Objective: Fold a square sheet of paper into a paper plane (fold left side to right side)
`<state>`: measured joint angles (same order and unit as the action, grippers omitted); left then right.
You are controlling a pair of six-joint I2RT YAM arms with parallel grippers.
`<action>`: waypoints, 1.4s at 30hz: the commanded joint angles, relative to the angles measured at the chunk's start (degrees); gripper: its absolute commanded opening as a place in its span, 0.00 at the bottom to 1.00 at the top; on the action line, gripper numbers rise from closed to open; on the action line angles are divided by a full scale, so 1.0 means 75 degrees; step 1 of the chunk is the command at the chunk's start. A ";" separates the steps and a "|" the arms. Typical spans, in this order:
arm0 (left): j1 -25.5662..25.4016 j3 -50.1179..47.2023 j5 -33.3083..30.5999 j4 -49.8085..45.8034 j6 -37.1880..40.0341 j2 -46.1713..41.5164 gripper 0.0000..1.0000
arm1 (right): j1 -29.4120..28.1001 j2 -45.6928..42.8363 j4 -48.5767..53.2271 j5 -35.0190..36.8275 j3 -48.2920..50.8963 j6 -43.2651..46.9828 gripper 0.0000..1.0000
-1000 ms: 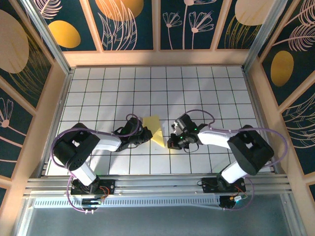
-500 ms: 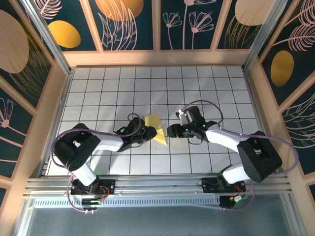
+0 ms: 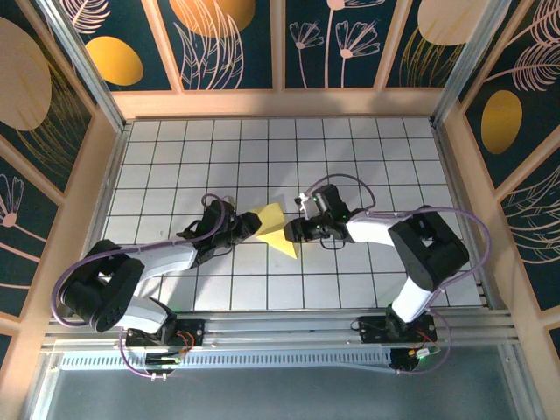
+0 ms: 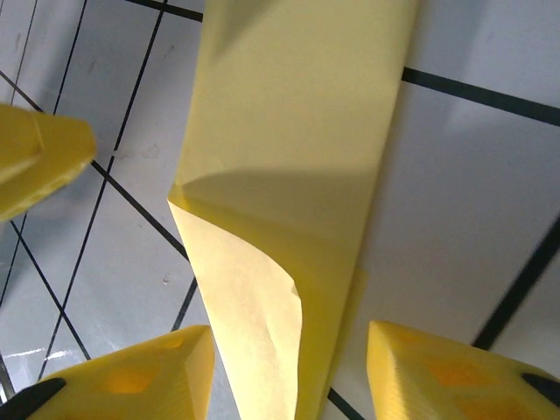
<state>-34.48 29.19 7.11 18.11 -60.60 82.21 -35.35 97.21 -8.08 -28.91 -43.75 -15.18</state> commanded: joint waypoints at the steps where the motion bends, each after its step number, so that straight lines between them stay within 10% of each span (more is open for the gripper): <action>1: 0.0093 -0.0166 0.0235 -0.0103 0.0077 -0.0066 0.53 | -0.0082 0.0268 -0.0322 -0.0258 -0.0323 0.0158 0.45; 9: 0.0449 -0.0585 0.1053 0.1003 -0.0293 0.0188 0.64 | -0.0073 -0.0001 -0.0225 -0.0120 -0.0248 0.0135 0.01; 29: 0.0871 0.0027 0.2102 0.2249 -0.0207 0.1589 0.54 | -0.0002 -0.1016 -0.0889 -0.0174 0.0511 -0.0319 0.00; 42: 0.0870 0.0790 0.2219 0.1984 0.0199 0.2312 0.12 | 0.0124 -0.1220 -0.0611 0.0221 0.0575 -0.0361 0.10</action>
<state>-27.86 34.06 23.51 32.80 -60.07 99.72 -35.07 90.48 -13.45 -29.56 -39.99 -17.26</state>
